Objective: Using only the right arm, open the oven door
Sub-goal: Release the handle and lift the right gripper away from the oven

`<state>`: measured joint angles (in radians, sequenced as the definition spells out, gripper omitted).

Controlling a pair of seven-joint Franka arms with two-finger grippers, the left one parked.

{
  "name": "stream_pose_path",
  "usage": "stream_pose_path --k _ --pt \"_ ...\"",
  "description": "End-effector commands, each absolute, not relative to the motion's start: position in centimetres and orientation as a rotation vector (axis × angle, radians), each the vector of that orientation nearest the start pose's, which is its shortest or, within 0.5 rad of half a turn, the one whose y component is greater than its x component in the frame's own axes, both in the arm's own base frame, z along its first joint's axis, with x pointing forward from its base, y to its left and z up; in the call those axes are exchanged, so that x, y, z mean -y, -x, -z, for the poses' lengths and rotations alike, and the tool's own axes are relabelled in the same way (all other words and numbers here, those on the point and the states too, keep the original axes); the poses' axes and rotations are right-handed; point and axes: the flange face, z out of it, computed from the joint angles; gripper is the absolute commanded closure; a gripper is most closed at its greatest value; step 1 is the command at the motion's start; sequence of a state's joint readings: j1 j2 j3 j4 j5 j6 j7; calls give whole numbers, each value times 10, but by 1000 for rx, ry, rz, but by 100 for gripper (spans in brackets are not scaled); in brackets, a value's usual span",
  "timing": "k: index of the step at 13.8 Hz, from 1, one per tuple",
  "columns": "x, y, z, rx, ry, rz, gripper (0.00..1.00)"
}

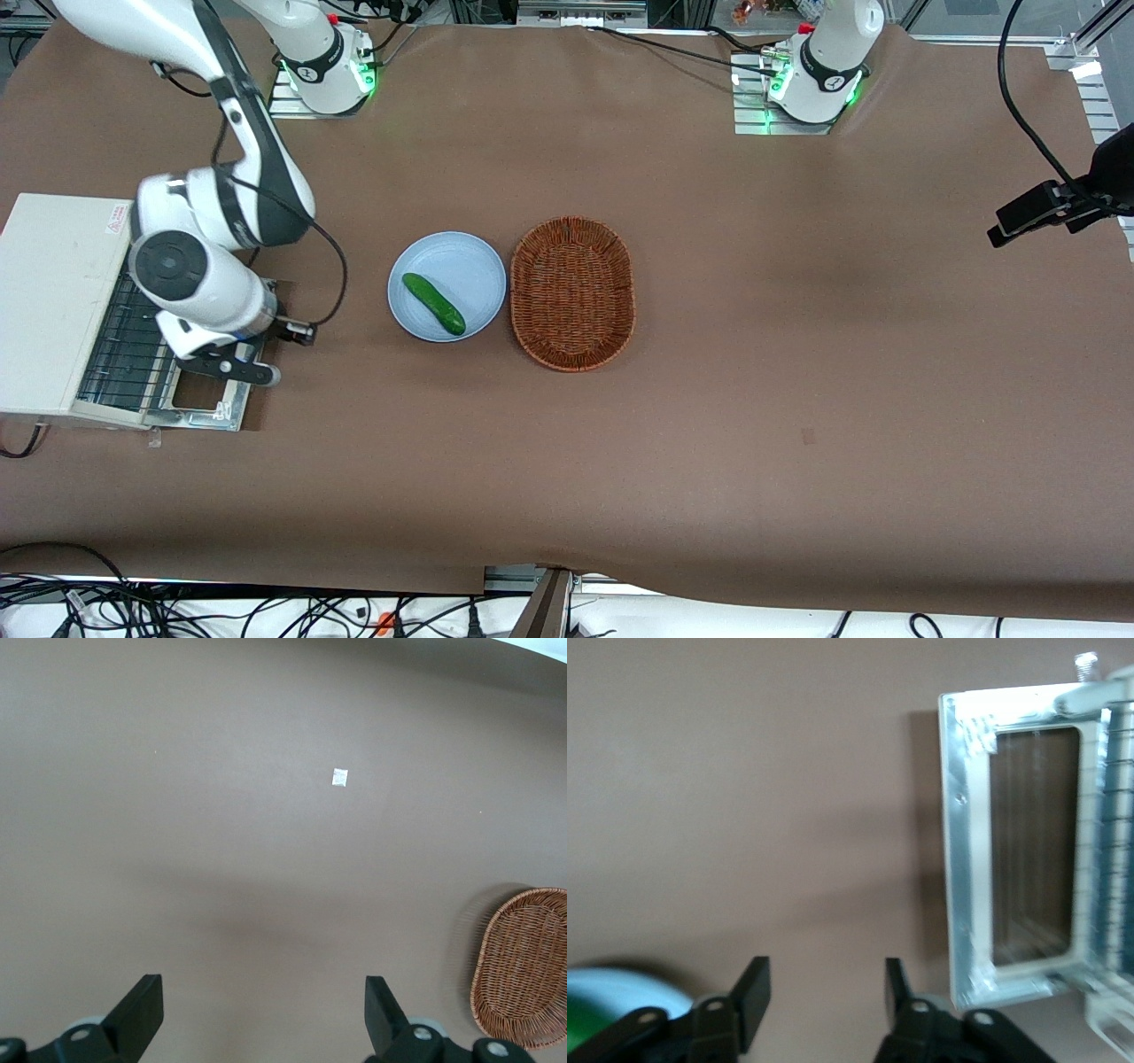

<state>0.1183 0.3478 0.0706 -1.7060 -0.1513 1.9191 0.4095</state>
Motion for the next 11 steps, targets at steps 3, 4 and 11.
stream_pose_path --k 3,4,11 --pt "-50 -633 -509 -234 3063 -308 0" --pt "-36 -631 -515 -187 3063 -304 0" --pt "13 -554 -584 -86 3083 -35 0"
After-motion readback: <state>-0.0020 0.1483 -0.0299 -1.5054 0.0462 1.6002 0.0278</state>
